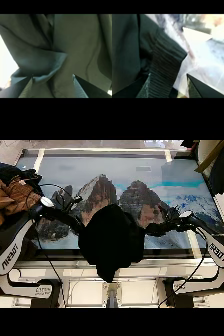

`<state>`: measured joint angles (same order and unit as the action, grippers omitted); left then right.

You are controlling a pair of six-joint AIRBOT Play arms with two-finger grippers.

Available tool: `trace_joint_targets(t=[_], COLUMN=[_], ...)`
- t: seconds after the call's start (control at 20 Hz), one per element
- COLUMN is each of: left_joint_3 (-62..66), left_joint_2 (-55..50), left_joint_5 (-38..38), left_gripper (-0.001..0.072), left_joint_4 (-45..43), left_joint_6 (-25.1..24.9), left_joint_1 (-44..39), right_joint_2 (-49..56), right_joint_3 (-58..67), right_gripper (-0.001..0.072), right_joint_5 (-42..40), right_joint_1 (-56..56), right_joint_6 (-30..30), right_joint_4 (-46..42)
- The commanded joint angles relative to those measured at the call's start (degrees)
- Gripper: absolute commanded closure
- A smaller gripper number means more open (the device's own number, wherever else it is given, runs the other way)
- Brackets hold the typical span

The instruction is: Fold the clothes and pants, and hang the long-sleeved shirts on hangers.

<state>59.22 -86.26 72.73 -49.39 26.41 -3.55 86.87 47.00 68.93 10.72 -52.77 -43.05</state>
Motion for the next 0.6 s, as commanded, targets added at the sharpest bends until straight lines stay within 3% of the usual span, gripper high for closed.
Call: trace_joint_targets(t=[0.0, 0.1, 0.15, 0.25, 0.3, 0.35, 0.45, 0.55], left_joint_3=[0.1, 0.1, 0.1, 0.1, 0.1, 0.1, 0.1, 0.2], left_joint_2=[-2.6, -3.1, -3.1, -3.1, -3.1, -3.1, -3.0, -3.0], left_joint_5=[0.5, 0.4, 0.5, 0.5, 0.4, 0.4, 0.2, 0.2], left_gripper=[0.0123, 0.0131, 0.0173, 0.0418, 0.0597, 0.0699, 0.0699, 0.0699], left_joint_4=[-0.1, -0.7, -1.4, -2.0, -2.0, -2.1, -2.1, -2.6], left_joint_6=[-1.2, -1.2, -1.1, 0.1, 0.4, 0.3, 0.4, 2.2], left_joint_1=[-2.4, -3.2, -3.2, -2.8, -2.7, -2.7, -2.7, -2.5], right_joint_2=[0.0, 0.0, 0.0, 0.1, 0.2, 0.3, 0.4, 0.4], right_joint_3=[0.0, 0.0, 0.0, 0.0, 0.1, 0.0, 0.0, 0.1], right_gripper=[0.0197, 0.0197, 0.0197, 0.0201, 0.0242, 0.0281, 0.0298, 0.0687], right_joint_5=[-2.1, -3.1, -3.9, -5.3, -6.0, -6.9, -9.2, -10.9], right_joint_1=[0.0, -0.2, -0.7, -2.4, -3.4, -4.7, -7.0, -7.9], right_joint_6=[-0.6, -0.5, -0.5, -0.5, -0.3, -0.3, -0.4, -0.8], right_joint_4=[1.5, 2.4, 2.3, 2.3, 2.3, 2.3, 2.0, 2.2])
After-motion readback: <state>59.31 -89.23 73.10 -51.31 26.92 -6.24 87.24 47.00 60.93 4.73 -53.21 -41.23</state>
